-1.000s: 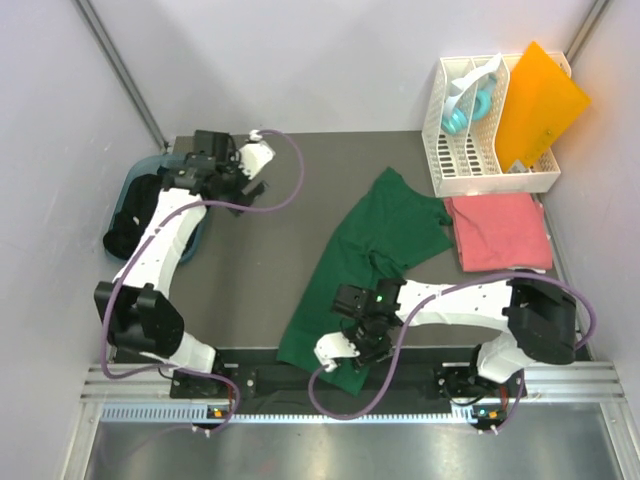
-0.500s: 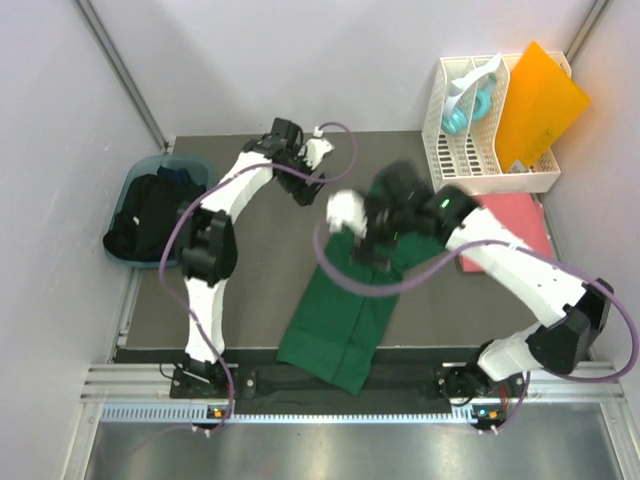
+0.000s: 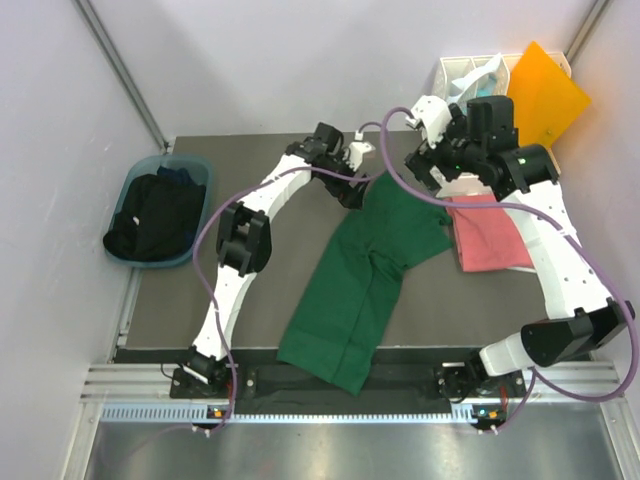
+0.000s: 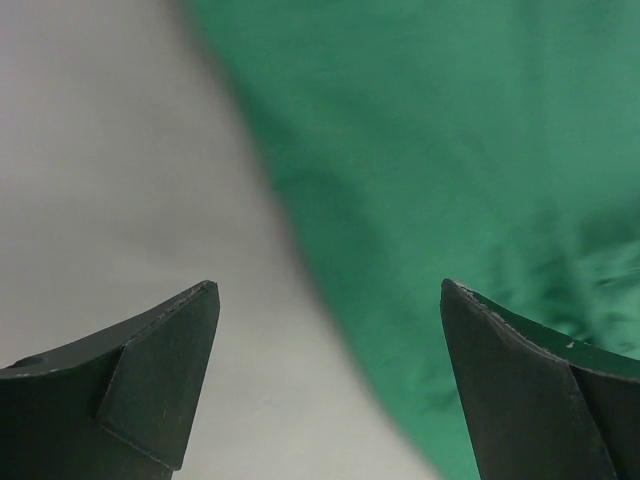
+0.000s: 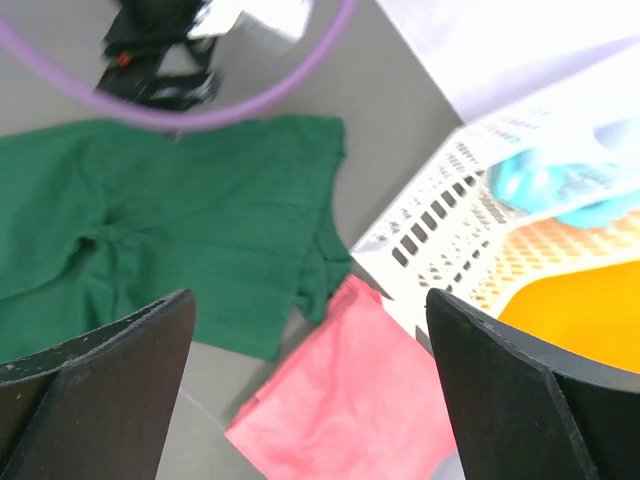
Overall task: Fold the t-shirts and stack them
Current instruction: Rotate the tshirt 90 degrees
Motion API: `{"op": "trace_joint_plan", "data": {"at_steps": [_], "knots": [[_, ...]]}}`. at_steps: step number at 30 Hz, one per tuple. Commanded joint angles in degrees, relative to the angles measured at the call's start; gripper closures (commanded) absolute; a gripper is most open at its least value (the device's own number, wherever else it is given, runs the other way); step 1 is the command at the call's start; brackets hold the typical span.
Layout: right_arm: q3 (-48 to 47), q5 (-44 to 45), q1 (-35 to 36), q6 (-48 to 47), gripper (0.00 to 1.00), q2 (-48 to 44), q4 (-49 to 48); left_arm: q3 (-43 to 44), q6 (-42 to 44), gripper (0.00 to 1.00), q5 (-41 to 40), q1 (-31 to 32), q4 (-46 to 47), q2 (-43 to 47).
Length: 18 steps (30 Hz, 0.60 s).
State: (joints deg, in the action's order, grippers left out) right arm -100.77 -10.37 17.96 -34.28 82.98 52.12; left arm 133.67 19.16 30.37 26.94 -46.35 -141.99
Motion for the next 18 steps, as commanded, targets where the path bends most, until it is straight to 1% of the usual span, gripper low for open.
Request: {"op": "trace_joint_plan", "data": {"at_steps": [1, 5, 8, 13, 16, 17, 18], "knots": [[-0.8, 2.9, -2.3, -0.2, 0.02, -4.6, -1.8, -1.5, -3.5, 0.05, 5.4, 1.6, 3.9, -1.1], [-1.0, 3.2, -2.4, -0.3, 0.03, -5.1, -1.9, -1.6, -6.0, 0.05, 4.4, 1.8, 7.1, -2.8], [-1.3, 3.4, -2.5, 0.1, 0.04, -5.5, -2.2, -1.7, -7.6, 0.08, 3.4, 1.7, 8.6, -4.0], [-0.4, 2.9, -2.7, 0.0, 0.05, -6.2, -1.8, -1.7, -9.8, 0.09, -0.4, 1.7, 10.9, -5.8], [-0.1, 2.8, -2.8, -0.2, 0.06, -6.3, -2.0, -1.6, -10.5, 0.10, -0.3, 1.8, 12.2, -6.7], [-0.1, 2.8, -2.9, -0.1, 0.07, -6.3, -2.2, -1.6, -10.7, 0.13, 0.3, 1.7, 12.5, -6.9], [-0.2, 2.6, -2.8, 0.0, 0.07, -6.2, -2.3, -1.6, -11.2, 0.22, 1.0, 1.8, 12.7, -7.1]]}}
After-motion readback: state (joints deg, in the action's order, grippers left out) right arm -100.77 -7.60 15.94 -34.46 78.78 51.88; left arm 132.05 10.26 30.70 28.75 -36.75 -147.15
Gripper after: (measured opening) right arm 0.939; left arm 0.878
